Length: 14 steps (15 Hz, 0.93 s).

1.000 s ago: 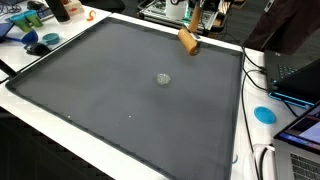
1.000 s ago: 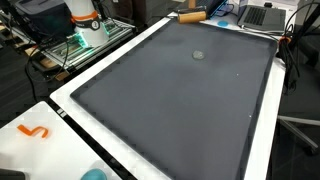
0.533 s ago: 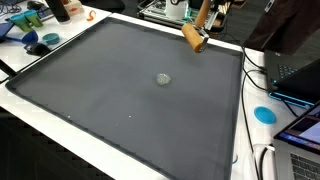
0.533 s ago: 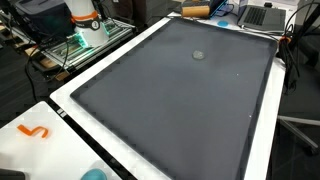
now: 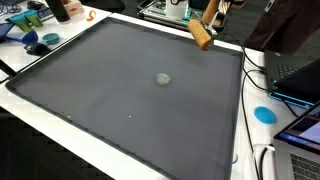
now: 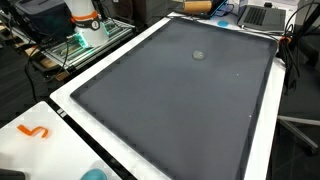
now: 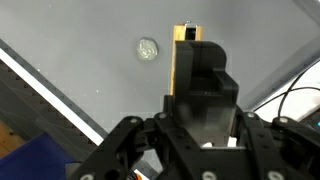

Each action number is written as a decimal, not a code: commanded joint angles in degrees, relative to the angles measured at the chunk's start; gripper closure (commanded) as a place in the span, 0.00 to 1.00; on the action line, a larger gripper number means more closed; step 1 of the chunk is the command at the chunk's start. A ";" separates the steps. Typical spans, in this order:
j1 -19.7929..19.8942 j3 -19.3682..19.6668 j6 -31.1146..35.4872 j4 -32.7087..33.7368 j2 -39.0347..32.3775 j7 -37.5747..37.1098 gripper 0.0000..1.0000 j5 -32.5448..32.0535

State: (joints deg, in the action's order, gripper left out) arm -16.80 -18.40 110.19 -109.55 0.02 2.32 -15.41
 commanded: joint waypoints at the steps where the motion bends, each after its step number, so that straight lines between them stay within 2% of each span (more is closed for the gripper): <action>1: -0.37 0.27 -0.28 0.44 -0.27 -0.04 0.51 0.01; 10: -0.37 0.31 -0.27 0.42 -0.60 -0.04 0.51 0.01; 11: -0.37 0.31 -0.27 0.42 -0.60 -0.04 0.76 0.01; 14: 0.02 0.78 2.85 -1.32 -2.02 -0.06 0.76 -0.73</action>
State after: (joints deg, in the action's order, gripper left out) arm -16.79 -18.25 110.52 -109.61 -0.90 2.32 -15.37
